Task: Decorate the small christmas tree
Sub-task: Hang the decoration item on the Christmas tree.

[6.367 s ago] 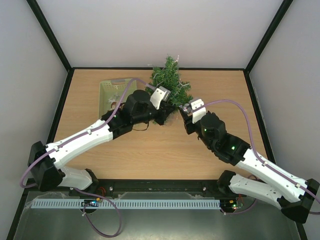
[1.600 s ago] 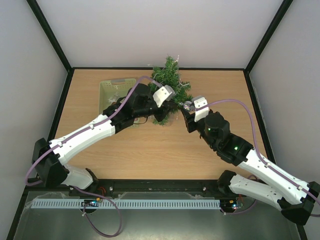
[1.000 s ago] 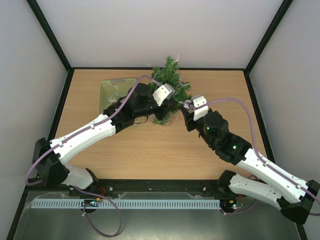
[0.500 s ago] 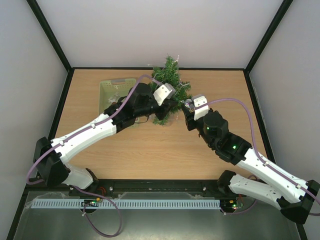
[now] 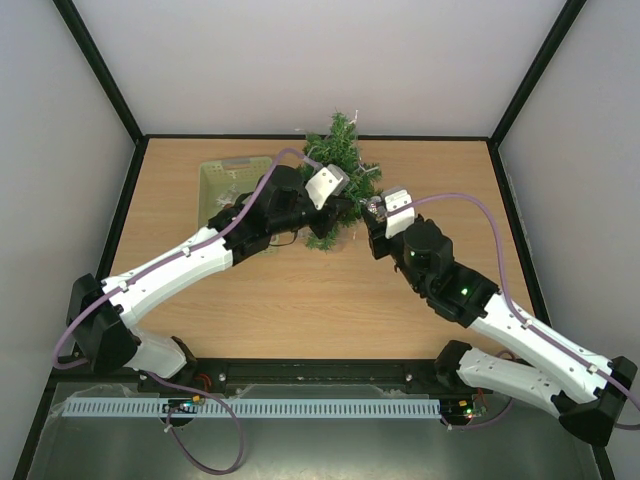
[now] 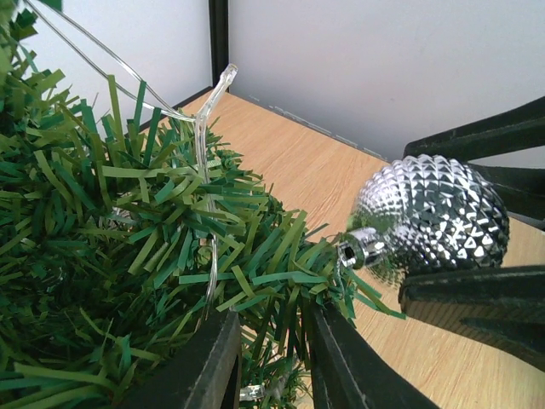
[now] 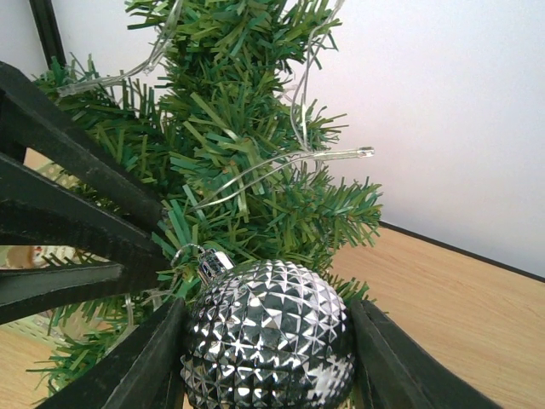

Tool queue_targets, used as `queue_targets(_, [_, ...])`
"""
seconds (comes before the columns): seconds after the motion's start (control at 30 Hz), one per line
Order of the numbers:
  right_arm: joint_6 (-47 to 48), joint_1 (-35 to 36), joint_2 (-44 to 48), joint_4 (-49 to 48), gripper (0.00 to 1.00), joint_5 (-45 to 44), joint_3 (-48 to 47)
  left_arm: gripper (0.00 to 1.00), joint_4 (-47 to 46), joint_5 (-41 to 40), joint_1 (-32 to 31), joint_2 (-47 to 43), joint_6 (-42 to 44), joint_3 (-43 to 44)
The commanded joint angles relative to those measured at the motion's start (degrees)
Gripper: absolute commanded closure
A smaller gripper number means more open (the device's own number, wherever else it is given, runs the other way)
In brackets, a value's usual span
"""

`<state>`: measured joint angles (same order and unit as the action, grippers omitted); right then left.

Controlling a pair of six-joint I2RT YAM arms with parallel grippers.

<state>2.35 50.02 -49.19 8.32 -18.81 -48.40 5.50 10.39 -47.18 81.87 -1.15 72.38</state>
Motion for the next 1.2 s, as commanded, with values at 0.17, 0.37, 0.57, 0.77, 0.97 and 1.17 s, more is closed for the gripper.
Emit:
queue_targets(0.17, [-0.6, -1.6, 0.3, -1.9, 0.68, -0.3, -0.7, 0.75, -1.2, -0.4, 0.4, 0.2, -0.2, 1.1])
queue_targets(0.37, [-0.2, -2.0, -0.1, -2.5, 0.68, 0.8, -0.9, 0.75, -1.2, -0.3, 0.3, 0.0, -0.2, 1.1])
queue_targets(0.57, [-0.1, -2.0, -0.3, -2.8, 0.68, 1.8, -0.3, 0.75, -1.2, 0.3, 0.4, -0.2, -0.5, 1.1])
queue_targets(0.77, [-0.4, -2.2, -0.5, -3.2, 0.69, 1.7, 0.1, 0.73, -1.4, 1.8, 0.4, -1.1, -1.2, 1.1])
queue_targets(0.97, [-0.6, -2.4, -0.5, -3.1, 0.69, 1.7, 0.1, 0.66, -1.9, 1.7, 0.3, -2.9, -2.0, 1.0])
queue_targets(1.17, [-0.7, -2.5, -0.2, -3.0, 0.68, 1.7, 0.3, 0.63, -2.6, 1.7, 0.2, -3.2, -2.5, 1.0])
